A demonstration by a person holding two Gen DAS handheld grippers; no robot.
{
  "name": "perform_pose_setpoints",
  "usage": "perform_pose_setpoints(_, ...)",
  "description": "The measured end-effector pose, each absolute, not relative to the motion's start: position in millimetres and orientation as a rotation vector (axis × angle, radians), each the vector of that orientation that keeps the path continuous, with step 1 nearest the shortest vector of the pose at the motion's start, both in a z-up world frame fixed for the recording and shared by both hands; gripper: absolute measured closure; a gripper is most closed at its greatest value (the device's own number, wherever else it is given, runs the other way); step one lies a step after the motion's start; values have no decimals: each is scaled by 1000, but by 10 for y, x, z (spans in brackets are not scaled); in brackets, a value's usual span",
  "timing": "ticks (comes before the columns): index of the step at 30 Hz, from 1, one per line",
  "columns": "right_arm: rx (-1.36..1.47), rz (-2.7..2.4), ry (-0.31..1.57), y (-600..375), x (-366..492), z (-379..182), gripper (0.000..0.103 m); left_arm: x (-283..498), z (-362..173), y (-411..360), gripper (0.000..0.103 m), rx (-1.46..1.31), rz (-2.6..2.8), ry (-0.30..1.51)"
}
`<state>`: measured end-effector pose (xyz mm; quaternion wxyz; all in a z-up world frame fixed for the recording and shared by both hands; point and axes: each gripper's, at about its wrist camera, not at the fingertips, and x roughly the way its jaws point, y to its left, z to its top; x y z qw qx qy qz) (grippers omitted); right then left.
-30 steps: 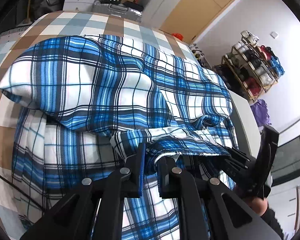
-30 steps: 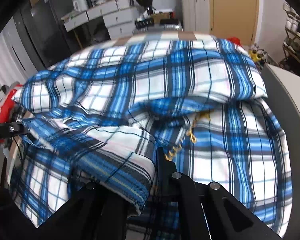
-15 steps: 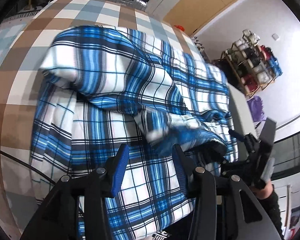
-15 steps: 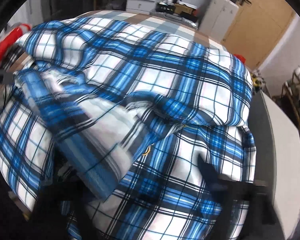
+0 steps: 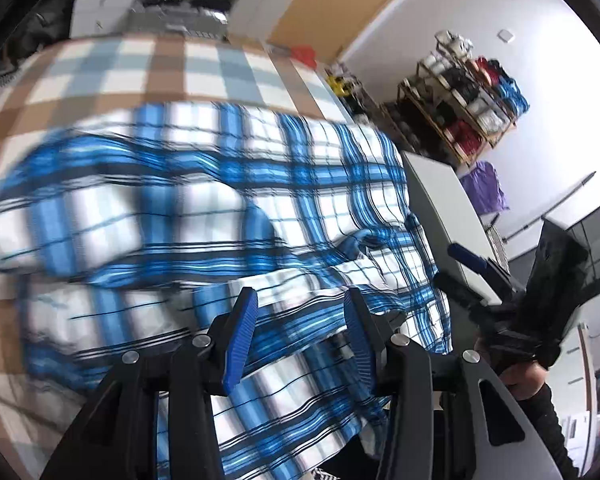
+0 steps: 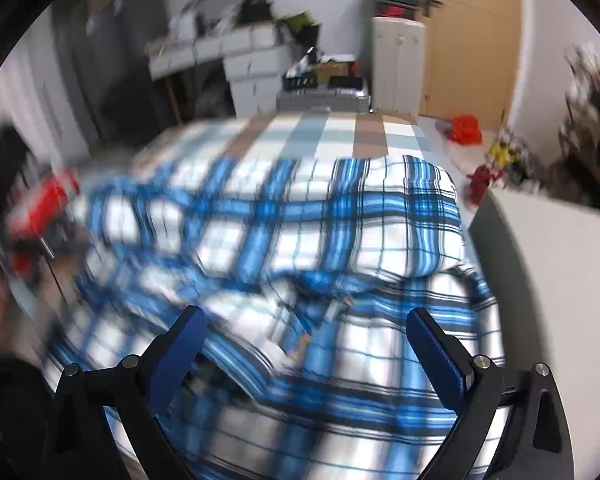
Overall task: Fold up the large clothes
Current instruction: 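Lift the hem with both grippers and fold it over the shirt body toward the collar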
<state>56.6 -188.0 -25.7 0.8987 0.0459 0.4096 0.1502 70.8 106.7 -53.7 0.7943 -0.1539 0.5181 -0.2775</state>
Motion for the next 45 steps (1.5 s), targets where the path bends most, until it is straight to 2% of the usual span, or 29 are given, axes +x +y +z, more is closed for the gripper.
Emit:
perform_pose_setpoints(3,132,264,859,-1816,756,-343,2,718,-753,987,64,-273,-548,1175)
perform_pose_setpoints(7,-162,106,1015,-1483,942,-786,2,574,-1027,998,64,-272,-448,1241)
perform_pose_setpoints(10,-360,58,1034,-1348,923,-977,3,398,-1134,1029,65,-253,-439,1252)
perform_pose_setpoints(16,-446,33,1074,-1425,878,-912,2,220,-879,1261,64,-258,-482,1229)
perform_pose_setpoints(20,-383,54,1024,-1510,873,-627,2,292,-308,1559,64,-231,-472,1109)
perform_pose_setpoints(25,-32,181,917,-1506,757,-144,2,724,-13,1919,61,-274,-374,1016)
perform_pose_setpoints(30,136,315,928,-1127,933,-256,0,1190,-343,1937,61,-271,-323,1085)
perform_pose_setpoints(35,260,431,1003,-895,1066,-719,0,1237,-1103,2159,62,-398,-191,1322)
perform_pose_setpoints(36,277,440,1038,-882,1089,-808,0,1177,-1132,2205,66,-404,-208,1299)
perform_pose_setpoints(38,270,434,1121,-869,1127,-1029,0,1104,-1128,2297,67,-433,-225,1276)
perform_pose_setpoints(41,134,448,1087,-772,1067,-1010,0,1023,-1116,2411,67,-470,-242,1286)
perform_pose_setpoints(45,165,445,1065,-801,971,-1000,0,948,-814,2344,66,-383,-230,1242)
